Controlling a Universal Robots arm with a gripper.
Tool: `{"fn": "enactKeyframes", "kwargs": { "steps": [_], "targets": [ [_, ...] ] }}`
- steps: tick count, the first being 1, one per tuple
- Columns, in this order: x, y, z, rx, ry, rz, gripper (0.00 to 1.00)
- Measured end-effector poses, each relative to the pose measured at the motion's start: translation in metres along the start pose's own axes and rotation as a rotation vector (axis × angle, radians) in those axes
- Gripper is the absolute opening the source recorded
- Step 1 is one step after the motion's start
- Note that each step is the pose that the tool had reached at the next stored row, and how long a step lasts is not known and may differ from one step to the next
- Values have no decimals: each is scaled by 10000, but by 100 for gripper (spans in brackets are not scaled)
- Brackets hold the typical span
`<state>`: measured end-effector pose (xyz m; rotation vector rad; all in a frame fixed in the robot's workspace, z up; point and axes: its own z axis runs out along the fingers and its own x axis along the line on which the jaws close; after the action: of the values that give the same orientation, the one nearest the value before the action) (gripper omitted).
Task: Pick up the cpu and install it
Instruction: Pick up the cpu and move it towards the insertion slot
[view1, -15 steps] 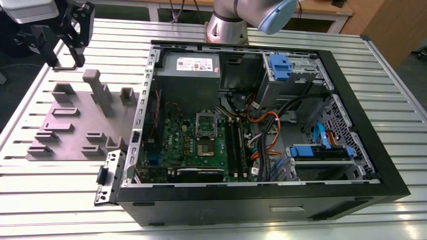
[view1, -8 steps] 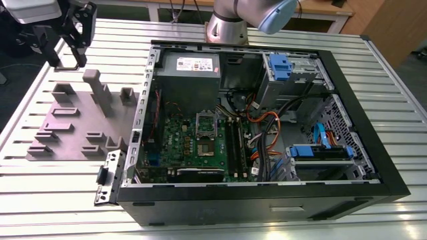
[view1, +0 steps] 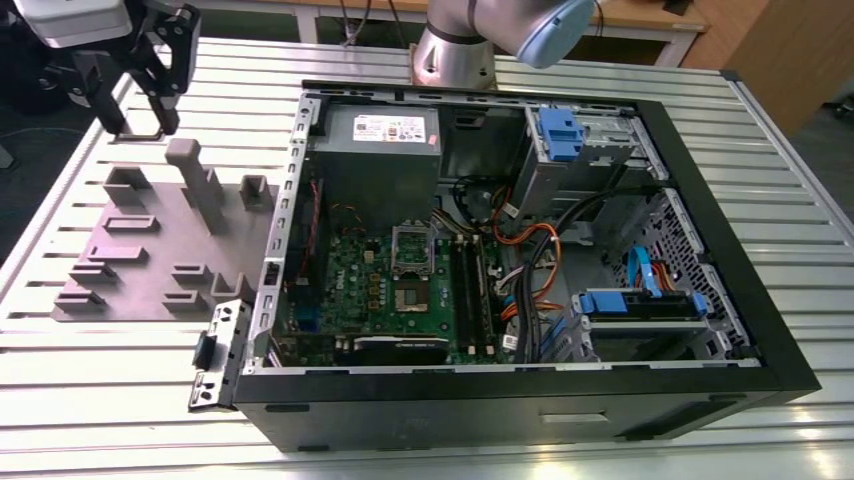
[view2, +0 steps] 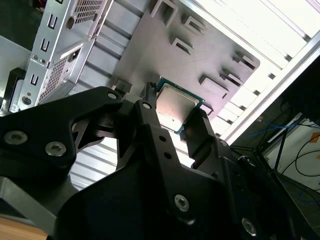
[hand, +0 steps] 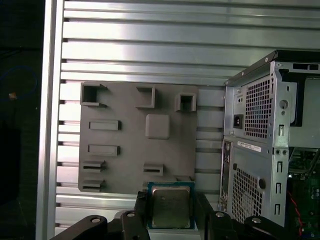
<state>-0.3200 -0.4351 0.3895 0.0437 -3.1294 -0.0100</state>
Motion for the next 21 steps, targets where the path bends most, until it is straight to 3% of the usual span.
{"fn": "enactKeyframes", "kwargs": {
  "steps": [6,14,21],
  "targets": [
    [-33,-4,-1,0,1,1,47],
    [-62,-98,-1,-2,-1,49,47],
    [-259,-122,0,-1,0,49,47]
  ]
}}
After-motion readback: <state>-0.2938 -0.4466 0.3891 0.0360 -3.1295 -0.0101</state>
